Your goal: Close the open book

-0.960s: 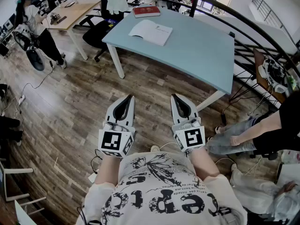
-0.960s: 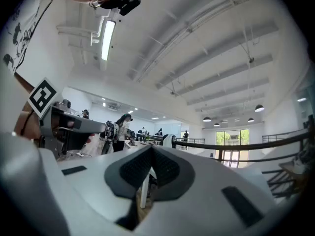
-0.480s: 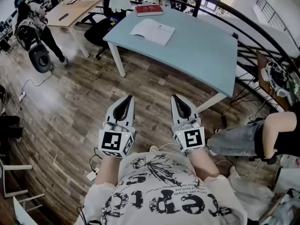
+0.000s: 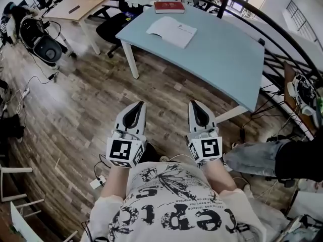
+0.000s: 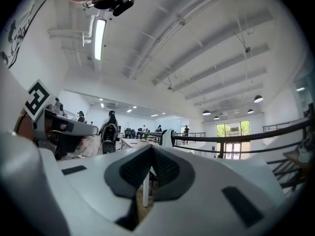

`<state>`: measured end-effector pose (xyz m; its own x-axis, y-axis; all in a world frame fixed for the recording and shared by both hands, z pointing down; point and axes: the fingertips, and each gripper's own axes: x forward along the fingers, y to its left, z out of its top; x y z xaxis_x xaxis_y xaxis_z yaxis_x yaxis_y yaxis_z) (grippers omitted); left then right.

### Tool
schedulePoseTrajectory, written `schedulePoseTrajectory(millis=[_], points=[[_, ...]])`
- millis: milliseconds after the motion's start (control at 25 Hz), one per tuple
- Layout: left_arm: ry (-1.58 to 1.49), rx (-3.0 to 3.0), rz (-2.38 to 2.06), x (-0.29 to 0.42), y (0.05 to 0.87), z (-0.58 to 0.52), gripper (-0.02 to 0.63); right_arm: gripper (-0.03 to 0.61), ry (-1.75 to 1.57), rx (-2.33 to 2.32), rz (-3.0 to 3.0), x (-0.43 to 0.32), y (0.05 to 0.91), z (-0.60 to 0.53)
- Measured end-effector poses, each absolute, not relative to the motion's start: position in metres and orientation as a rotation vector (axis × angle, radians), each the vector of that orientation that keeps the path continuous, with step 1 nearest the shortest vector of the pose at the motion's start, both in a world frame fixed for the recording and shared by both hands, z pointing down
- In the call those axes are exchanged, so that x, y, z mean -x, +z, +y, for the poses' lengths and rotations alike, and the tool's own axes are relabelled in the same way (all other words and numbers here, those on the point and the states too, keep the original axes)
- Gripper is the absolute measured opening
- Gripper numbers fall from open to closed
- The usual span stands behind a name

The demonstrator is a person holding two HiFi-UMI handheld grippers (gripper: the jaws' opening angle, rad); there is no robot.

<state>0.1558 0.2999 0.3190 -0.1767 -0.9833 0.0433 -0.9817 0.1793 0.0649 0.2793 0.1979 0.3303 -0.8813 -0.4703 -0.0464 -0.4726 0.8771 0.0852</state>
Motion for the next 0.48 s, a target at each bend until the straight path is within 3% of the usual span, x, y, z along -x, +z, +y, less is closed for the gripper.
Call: schedulePoseTrajectory(millis=[240,480], points=[[-0.053,-1.983,-2.338,-0.118,0.331,0.258,0.018,0.011,0.169,0.792,3.018,-0.246,0.344,0.158],[-0.075,-2.041,-2.267,-0.033,0.34,0.189,0.018,0.011,0.185,0.903,3.002,-0.17,0.351,0.097]])
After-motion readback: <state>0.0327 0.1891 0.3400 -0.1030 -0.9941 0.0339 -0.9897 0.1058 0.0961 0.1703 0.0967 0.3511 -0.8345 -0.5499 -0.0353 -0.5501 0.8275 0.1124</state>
